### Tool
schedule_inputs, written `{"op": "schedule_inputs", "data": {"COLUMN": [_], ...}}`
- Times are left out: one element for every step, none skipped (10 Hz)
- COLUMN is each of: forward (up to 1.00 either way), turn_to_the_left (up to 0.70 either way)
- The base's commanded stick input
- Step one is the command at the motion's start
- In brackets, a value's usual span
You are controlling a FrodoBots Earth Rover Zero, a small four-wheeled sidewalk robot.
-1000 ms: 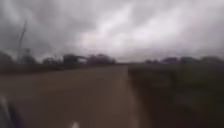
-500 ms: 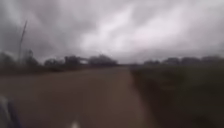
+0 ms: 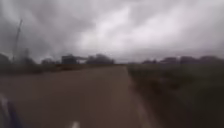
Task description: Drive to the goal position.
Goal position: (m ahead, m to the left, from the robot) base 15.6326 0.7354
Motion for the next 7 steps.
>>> {"op": "schedule_inputs", "data": {"forward": [0.85,0.85,0.85,0.85,0.85,0.85,0.85], "turn_to_the_left": [-0.31,-0.19,-0.08,0.0,0.0,0.0,-0.13]}}
